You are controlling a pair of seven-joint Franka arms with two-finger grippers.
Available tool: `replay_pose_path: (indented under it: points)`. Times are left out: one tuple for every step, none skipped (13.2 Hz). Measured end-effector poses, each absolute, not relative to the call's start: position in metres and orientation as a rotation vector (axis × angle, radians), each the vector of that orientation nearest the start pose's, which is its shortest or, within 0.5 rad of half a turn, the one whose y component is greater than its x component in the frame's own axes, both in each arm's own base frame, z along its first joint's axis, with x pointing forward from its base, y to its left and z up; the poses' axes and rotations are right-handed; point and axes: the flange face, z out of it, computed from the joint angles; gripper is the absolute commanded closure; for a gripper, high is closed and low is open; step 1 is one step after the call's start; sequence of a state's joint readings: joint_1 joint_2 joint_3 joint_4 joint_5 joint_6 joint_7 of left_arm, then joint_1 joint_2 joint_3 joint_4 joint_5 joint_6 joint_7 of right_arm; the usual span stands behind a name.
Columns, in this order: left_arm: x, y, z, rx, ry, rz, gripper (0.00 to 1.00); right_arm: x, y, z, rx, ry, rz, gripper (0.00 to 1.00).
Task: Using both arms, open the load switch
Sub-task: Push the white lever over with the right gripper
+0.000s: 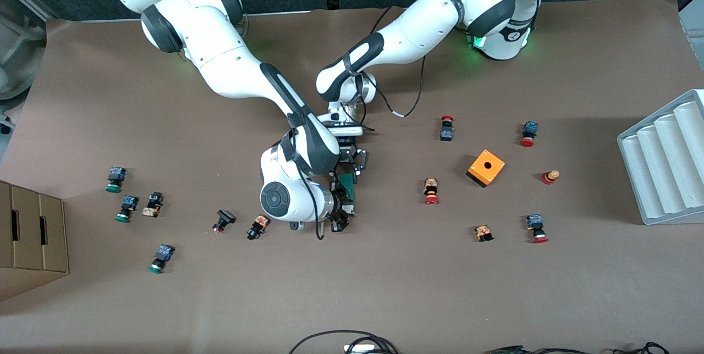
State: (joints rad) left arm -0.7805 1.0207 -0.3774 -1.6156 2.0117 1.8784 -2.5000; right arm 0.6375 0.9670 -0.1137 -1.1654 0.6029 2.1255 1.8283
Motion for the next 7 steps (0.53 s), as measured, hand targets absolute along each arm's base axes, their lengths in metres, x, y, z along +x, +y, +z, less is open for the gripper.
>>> replay_pose_path:
  points:
    - [0.352, -0.564, 0.059, -2.544, -0.043, -1.827, 0.35, 0.638, 0.428, 0.21, -2.064, 2.076, 0.574, 0.61]
    - [0.352, -0.564, 0.059, -2.544, -0.044, -1.828, 0.35, 0.637, 0.428, 0.212, -2.066, 2.076, 0.577, 0.61]
    - [0.352, -0.564, 0.059, -2.544, -0.044, -1.828, 0.35, 0.637, 0.428, 0.214, -2.07, 2.075, 0.581, 0.6]
    - [0.352, -0.564, 0.059, -2.544, -0.044, -1.828, 0.35, 0.637, 0.428, 0.216, -2.073, 2.075, 0.586, 0.6]
    - [0.352, -0.564, 0.059, -2.544, -0.044, -1.828, 0.35, 0.636, 0.428, 0.218, -2.077, 2.074, 0.59, 0.6]
    - [0.352, -0.564, 0.059, -2.544, -0.044, -1.828, 0.35, 0.636, 0.428, 0.221, -2.081, 2.073, 0.596, 0.6]
    - [0.352, -0.564, 0.059, -2.544, -0.044, -1.828, 0.35, 0.635, 0.428, 0.223, -2.085, 2.072, 0.602, 0.6]
